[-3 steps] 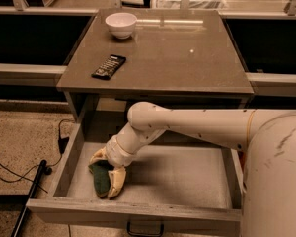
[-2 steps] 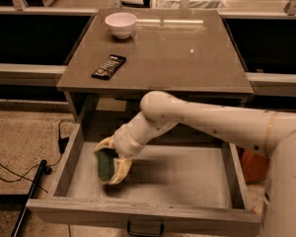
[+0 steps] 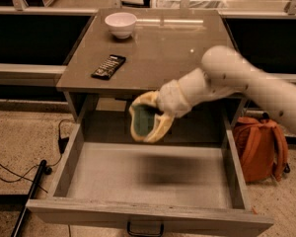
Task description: Pick sponge from top drawer and place on counter
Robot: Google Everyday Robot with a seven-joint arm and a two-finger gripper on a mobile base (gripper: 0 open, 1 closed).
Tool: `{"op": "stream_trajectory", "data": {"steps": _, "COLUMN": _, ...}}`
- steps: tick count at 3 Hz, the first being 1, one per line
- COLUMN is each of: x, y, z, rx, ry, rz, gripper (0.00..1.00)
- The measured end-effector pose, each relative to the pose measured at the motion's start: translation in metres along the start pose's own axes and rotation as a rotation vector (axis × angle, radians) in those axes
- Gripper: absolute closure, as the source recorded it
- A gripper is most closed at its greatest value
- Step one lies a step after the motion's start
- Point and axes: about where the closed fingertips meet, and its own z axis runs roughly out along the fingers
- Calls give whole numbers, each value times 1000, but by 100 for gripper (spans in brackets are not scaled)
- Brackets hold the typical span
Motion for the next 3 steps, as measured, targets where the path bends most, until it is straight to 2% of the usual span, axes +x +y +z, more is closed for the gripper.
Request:
{"op": "stream_trajectory", "data": {"steps": 1, "x": -11, "y": -25, "z": -60, "rx": 51, "ry": 61, "rz": -13, "gripper": 100}}
{"op": "stream_trajectory", "data": {"steps": 2, "x": -22, "y": -57, "z": -110, "rx": 96, "ry": 122, "rz": 13, "gripper": 100}}
{"op": "stream_trajectory", "data": {"steps": 3, "x": -8, "y": -101, "z": -130, "rx": 147, "ry": 128, "rz": 154, "gripper": 82}}
